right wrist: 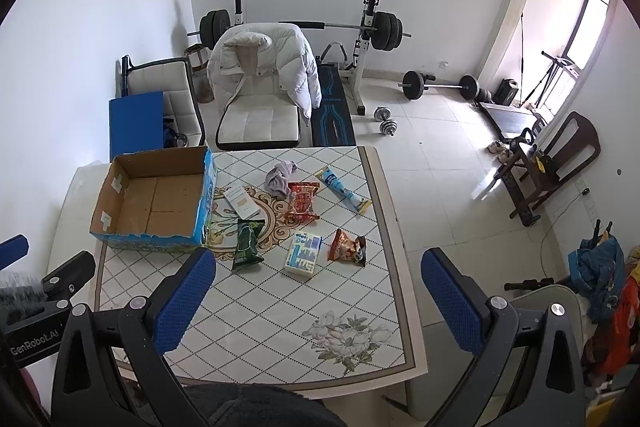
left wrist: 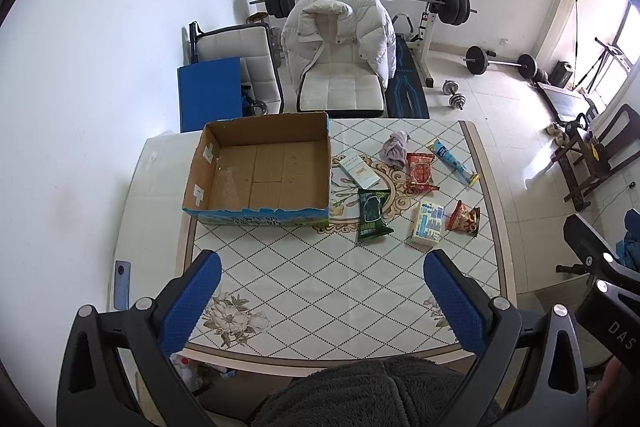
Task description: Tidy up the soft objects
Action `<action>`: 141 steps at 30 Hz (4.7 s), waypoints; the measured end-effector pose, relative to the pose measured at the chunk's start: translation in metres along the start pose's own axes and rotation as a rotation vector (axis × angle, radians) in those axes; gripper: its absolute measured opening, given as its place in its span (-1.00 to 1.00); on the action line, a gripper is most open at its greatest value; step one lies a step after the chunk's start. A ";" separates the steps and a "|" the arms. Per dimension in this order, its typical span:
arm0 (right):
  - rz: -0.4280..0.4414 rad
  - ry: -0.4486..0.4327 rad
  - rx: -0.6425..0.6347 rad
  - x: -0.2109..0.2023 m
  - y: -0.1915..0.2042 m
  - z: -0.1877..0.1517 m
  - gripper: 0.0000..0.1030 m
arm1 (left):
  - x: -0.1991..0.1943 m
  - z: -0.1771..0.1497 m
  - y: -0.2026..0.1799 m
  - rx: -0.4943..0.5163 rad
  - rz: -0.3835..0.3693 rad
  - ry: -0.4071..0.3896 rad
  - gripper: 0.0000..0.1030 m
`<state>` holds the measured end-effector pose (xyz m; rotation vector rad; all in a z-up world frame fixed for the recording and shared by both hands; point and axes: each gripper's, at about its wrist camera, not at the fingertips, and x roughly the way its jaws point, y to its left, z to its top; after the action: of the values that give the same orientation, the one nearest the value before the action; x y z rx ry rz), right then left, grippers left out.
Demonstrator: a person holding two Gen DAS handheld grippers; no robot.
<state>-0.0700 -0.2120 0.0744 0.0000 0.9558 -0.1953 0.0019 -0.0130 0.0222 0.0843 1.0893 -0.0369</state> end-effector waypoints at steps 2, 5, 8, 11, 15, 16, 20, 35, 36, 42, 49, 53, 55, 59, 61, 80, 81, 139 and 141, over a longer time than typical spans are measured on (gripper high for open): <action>0.001 -0.003 0.001 0.000 -0.001 0.002 1.00 | -0.001 0.000 0.001 -0.002 -0.002 -0.001 1.00; 0.001 -0.003 -0.002 0.001 0.000 0.002 1.00 | 0.000 0.000 0.001 -0.003 0.000 -0.001 1.00; 0.000 -0.006 -0.004 0.001 -0.001 0.002 1.00 | 0.000 -0.001 0.001 -0.003 0.000 -0.003 1.00; 0.002 -0.006 -0.005 0.000 -0.001 0.002 1.00 | 0.000 -0.002 0.002 -0.006 0.000 -0.006 1.00; 0.001 -0.007 -0.005 0.000 -0.001 0.002 1.00 | 0.002 -0.001 0.004 -0.014 -0.004 -0.008 1.00; 0.002 -0.007 -0.005 0.000 -0.001 0.002 1.00 | 0.001 -0.001 0.004 -0.016 -0.005 -0.009 1.00; -0.001 -0.009 -0.003 0.000 -0.001 0.002 1.00 | 0.002 -0.001 0.004 -0.014 -0.006 -0.011 1.00; 0.003 -0.025 -0.014 -0.005 0.000 0.001 1.00 | 0.001 0.001 0.005 -0.017 -0.008 -0.017 1.00; 0.004 -0.025 -0.012 -0.006 -0.001 0.001 1.00 | 0.001 0.001 0.006 -0.019 -0.009 -0.018 1.00; 0.007 -0.028 -0.017 -0.006 0.000 0.002 1.00 | 0.001 0.002 0.007 -0.019 -0.007 -0.020 1.00; 0.007 -0.029 -0.016 -0.007 0.002 0.002 1.00 | 0.001 0.001 0.007 -0.022 -0.011 -0.021 1.00; 0.012 -0.030 -0.017 -0.007 0.004 0.003 1.00 | 0.000 0.001 0.009 -0.021 -0.006 -0.024 1.00; 0.014 -0.033 -0.021 -0.009 0.007 0.005 1.00 | 0.000 0.000 0.009 -0.022 -0.003 -0.024 1.00; 0.019 -0.033 -0.022 -0.010 0.006 0.005 1.00 | 0.001 -0.002 0.009 -0.022 -0.003 -0.026 1.00; 0.027 -0.030 -0.021 -0.010 0.007 0.004 1.00 | 0.001 -0.004 0.009 -0.022 -0.002 -0.025 1.00; 0.113 0.431 0.132 0.273 -0.020 -0.022 1.00 | 0.250 0.042 -0.052 0.066 -0.096 0.335 1.00; 0.106 0.470 0.135 0.302 -0.018 -0.027 1.00 | 0.278 0.045 -0.059 0.073 -0.081 0.379 1.00; 0.558 0.534 -0.022 0.348 0.185 0.081 0.27 | 0.249 0.119 0.108 -0.057 -0.020 0.302 -0.45; 0.538 0.553 -0.033 0.363 0.219 0.087 0.27 | 0.280 0.131 0.121 -0.063 -0.022 0.326 -0.45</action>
<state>0.2403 -0.0649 -0.1890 0.2912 1.4706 0.3360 0.2555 0.0999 -0.1593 0.0212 1.4162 -0.0086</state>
